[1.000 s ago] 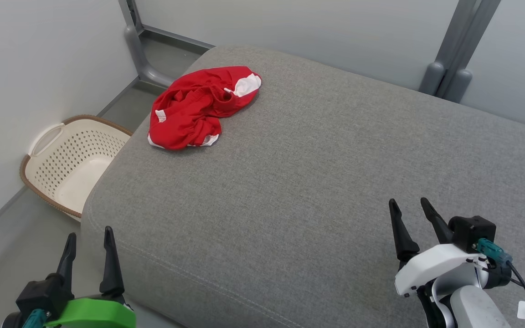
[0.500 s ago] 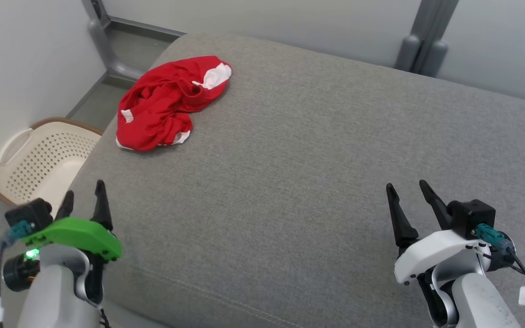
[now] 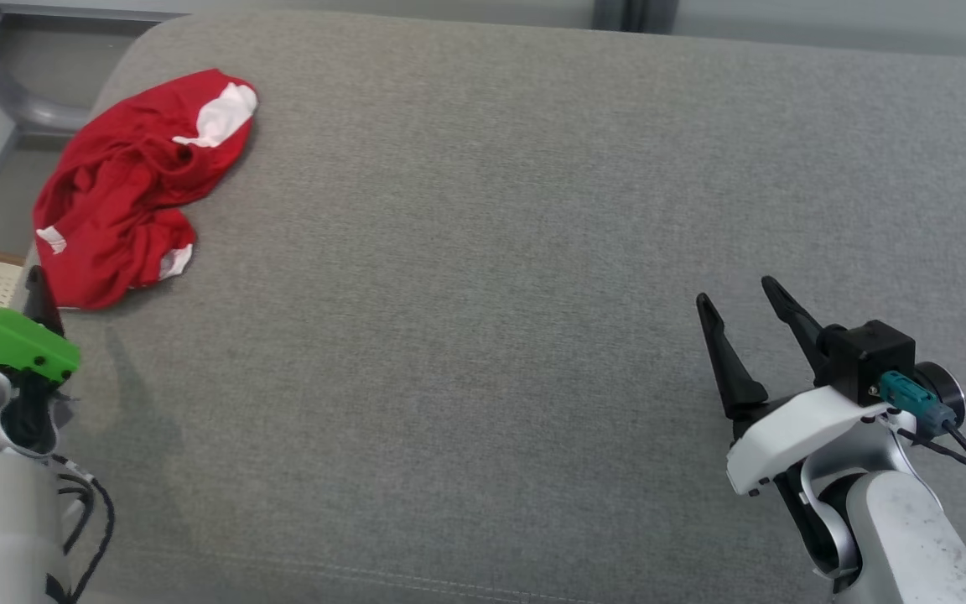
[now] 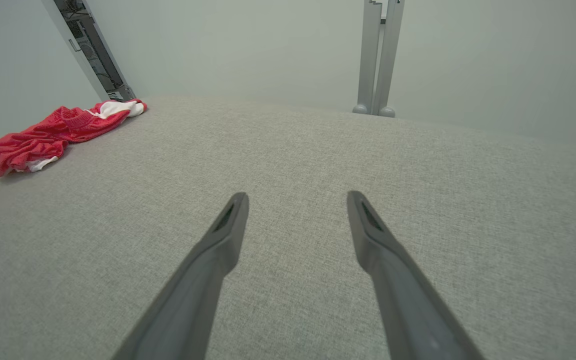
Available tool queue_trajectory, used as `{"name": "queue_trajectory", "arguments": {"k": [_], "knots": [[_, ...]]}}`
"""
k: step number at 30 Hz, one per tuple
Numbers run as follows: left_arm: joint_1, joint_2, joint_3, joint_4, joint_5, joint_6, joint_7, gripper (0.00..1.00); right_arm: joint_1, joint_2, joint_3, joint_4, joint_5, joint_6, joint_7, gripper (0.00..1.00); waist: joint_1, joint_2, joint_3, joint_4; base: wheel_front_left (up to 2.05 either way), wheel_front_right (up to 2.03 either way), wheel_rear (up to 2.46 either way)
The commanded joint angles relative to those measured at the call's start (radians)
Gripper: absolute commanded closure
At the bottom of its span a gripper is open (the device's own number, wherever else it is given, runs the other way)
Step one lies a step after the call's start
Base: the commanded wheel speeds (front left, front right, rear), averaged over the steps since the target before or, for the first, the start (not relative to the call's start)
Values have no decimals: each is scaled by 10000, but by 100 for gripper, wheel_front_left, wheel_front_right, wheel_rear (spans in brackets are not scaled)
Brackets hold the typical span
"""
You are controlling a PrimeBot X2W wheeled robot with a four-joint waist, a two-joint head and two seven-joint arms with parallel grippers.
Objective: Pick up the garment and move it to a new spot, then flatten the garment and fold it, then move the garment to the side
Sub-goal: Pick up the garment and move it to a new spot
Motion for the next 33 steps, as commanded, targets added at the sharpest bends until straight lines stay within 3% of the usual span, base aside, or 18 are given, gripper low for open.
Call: {"name": "queue_trajectory", "arguments": {"k": [1,10,16,19,20,26,33], "knots": [[-353,244,156,113,-133,240,156,0,-155,-76,42,-195,41,-11,63,0,0,0,1130,-1232,0,0,0],[-1210,1050,30,318,81,1165,1508,0,-172,-401,250,-1050,66,-11,446,0,0,0,2063,-2096,0,0,0],[-1199,1148,-203,464,118,1360,2252,0,-244,-390,214,-1330,10,-11,523,0,0,0,2262,-2204,0,0,0],[-1210,1105,-316,513,110,1236,2595,84,-287,-319,143,-1285,17,-11,428,0,0,0,2178,-2145,0,0,0],[-1211,1045,-340,473,73,1183,2613,100,-280,-277,135,-1234,59,-11,381,0,0,0,2095,-2110,0,0,0],[-1166,1488,-415,-186,161,1018,2419,100,-413,-80,286,-652,197,-11,17,0,0,0,1407,-1957,0,0,0],[-1415,1830,-841,-1686,442,514,2166,100,-515,228,520,306,525,-11,-578,0,0,0,196,-1818,0,0,0]]}}
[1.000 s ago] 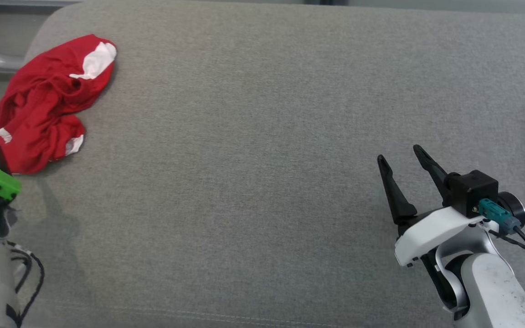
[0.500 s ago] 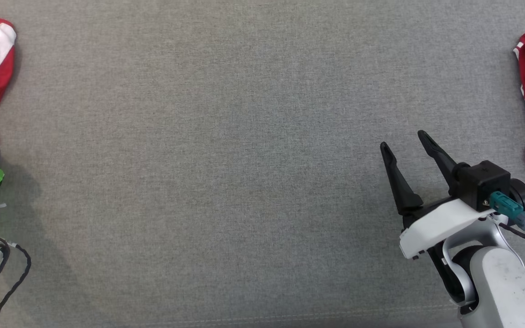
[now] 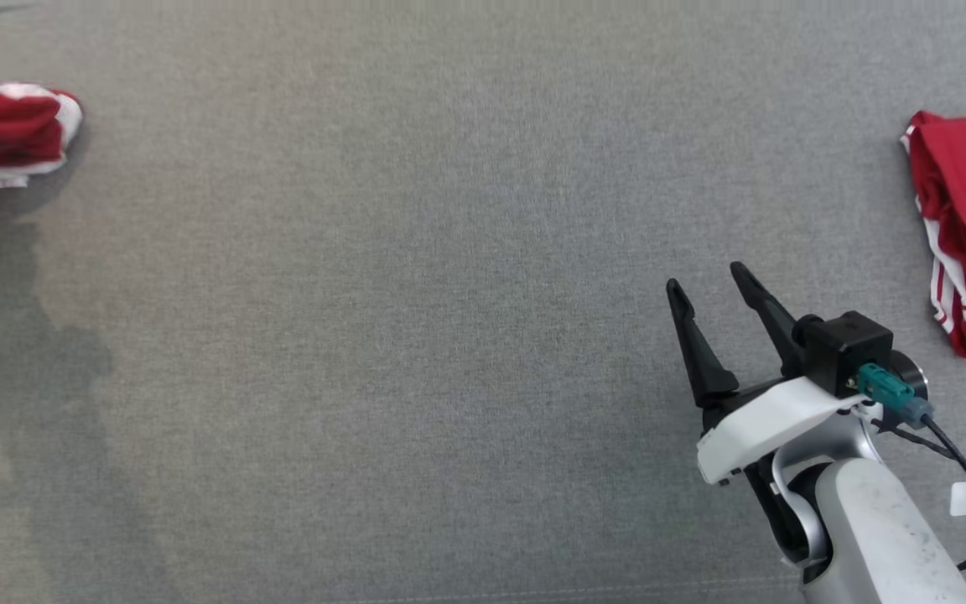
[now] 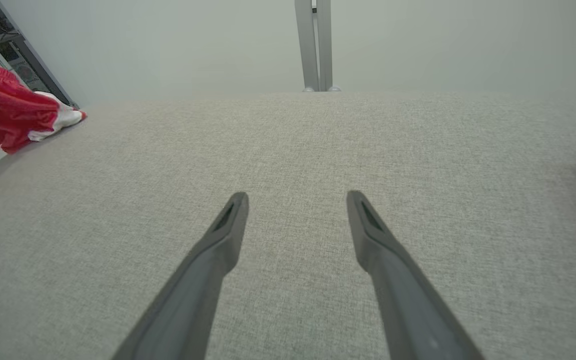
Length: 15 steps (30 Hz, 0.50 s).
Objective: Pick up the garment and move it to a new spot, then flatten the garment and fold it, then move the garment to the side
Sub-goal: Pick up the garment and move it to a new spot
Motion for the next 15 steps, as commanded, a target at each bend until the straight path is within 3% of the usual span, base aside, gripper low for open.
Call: {"name": "queue_trajectory", "arguments": {"k": [1,7,15], "knots": [[-261,101,-101,-307,88,-119,-4,100,-62,57,50,142,138,-11,-148,0,-1,0,-834,159,0,0,0],[-612,-305,-781,-1969,41,-554,286,100,100,242,115,680,284,-11,-514,0,-1,0,-1671,-38,0,0,0],[-441,-1406,-2021,-4280,-471,-851,764,100,239,347,-33,925,352,-11,-680,0,-1,0,-2008,-961,0,0,0]]}}
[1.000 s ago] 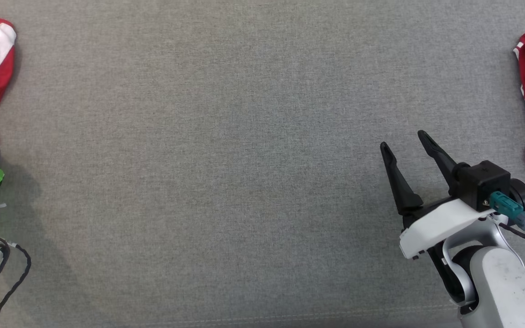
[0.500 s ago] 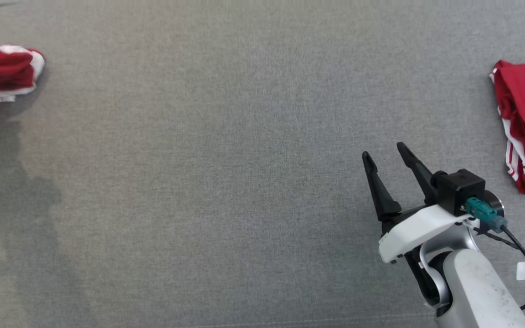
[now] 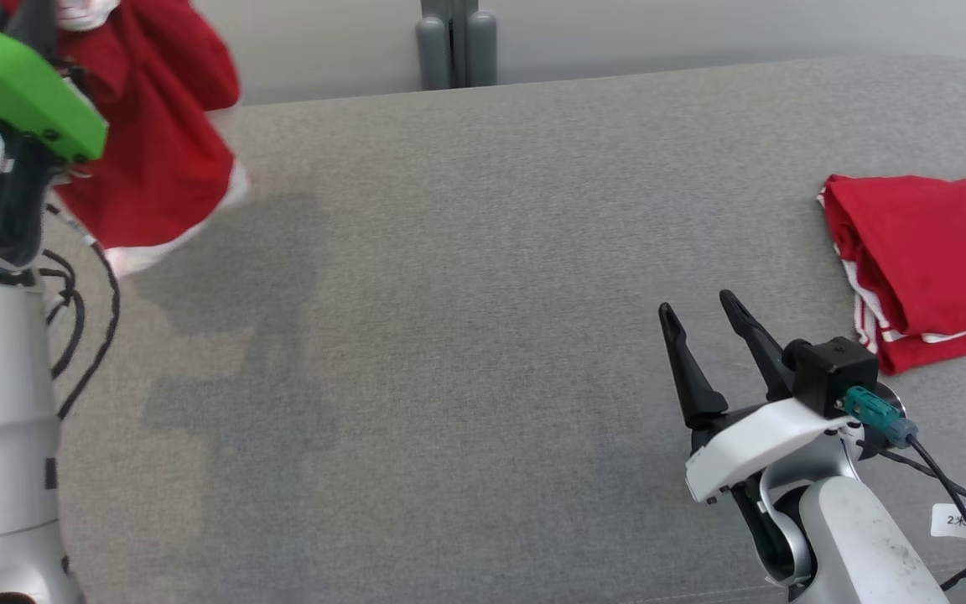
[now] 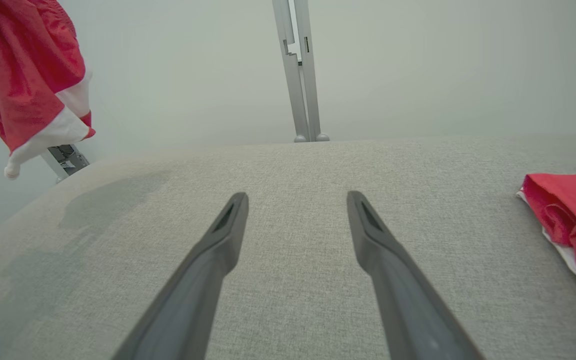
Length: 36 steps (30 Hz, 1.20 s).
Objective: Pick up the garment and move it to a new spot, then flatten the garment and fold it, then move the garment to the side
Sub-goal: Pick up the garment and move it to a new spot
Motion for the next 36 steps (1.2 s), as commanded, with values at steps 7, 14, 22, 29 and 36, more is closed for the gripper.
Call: {"name": "queue_trajectory", "arguments": {"k": [7,14,22,29,36], "knots": [[859,-1048,-1155,-1437,-175,-81,-239,100,147,49,-131,-28,18,-11,-49,0,0,0,25,-1723,0,0,0],[2062,-1693,-2137,-1319,-217,-77,-549,100,75,87,-105,-107,84,-11,-147,0,0,0,591,-2900,0,0,0],[3598,-1945,-2627,272,-303,290,-877,100,72,99,-78,69,333,-11,-400,0,0,0,877,-3617,0,0,0],[4286,-1904,-2800,875,-75,482,-1398,0,222,104,-401,146,233,-11,-494,0,0,0,632,-3275,0,0,0],[5069,-1907,-2580,139,-334,214,-3203,0,315,96,-955,30,195,-11,-514,0,0,0,53,-2428,0,0,0]]}}
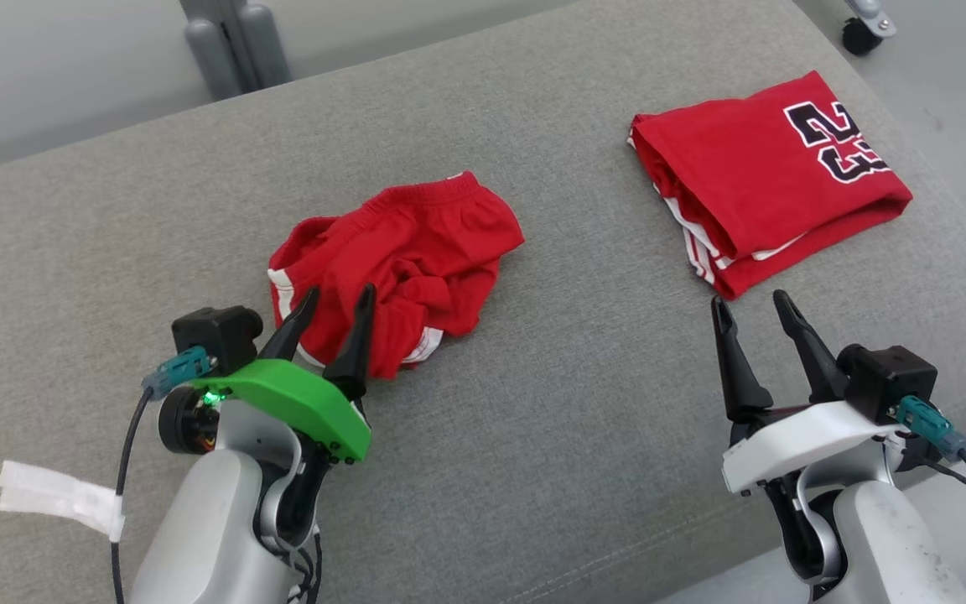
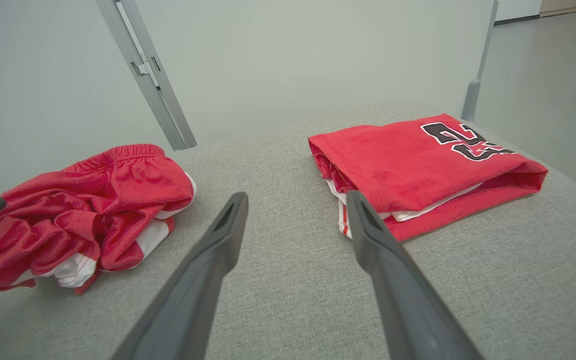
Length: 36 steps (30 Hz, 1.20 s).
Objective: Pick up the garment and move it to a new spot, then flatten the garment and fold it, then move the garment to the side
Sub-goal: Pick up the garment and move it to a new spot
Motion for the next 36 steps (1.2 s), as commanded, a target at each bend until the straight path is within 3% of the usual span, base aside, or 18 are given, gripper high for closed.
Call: {"name": "queue_trajectory", "arguments": {"k": [1,11,18,26,36], "knots": [[346,140,77,-117,-47,-47,-220,0,85,-2,-79,-71,-80,-11,3,0,0,-1,-543,616,0,0,0],[1788,519,915,-891,201,290,-2522,0,489,-5,-790,-197,-99,-11,87,0,0,-1,-1186,1615,0,0,0],[2450,633,1581,-1153,1426,683,-2943,0,729,-7,-814,103,6,-11,10,0,0,-1,-1440,2021,0,0,0],[3150,338,2337,-1532,2448,166,-2944,0,896,-7,-794,455,-71,-11,-102,0,0,-1,-1549,2290,0,0,0],[3594,-45,2789,-1825,2946,-219,-2944,0,974,-7,-831,574,-113,-11,-15,0,0,-1,-1620,2478,0,0,0]]}}
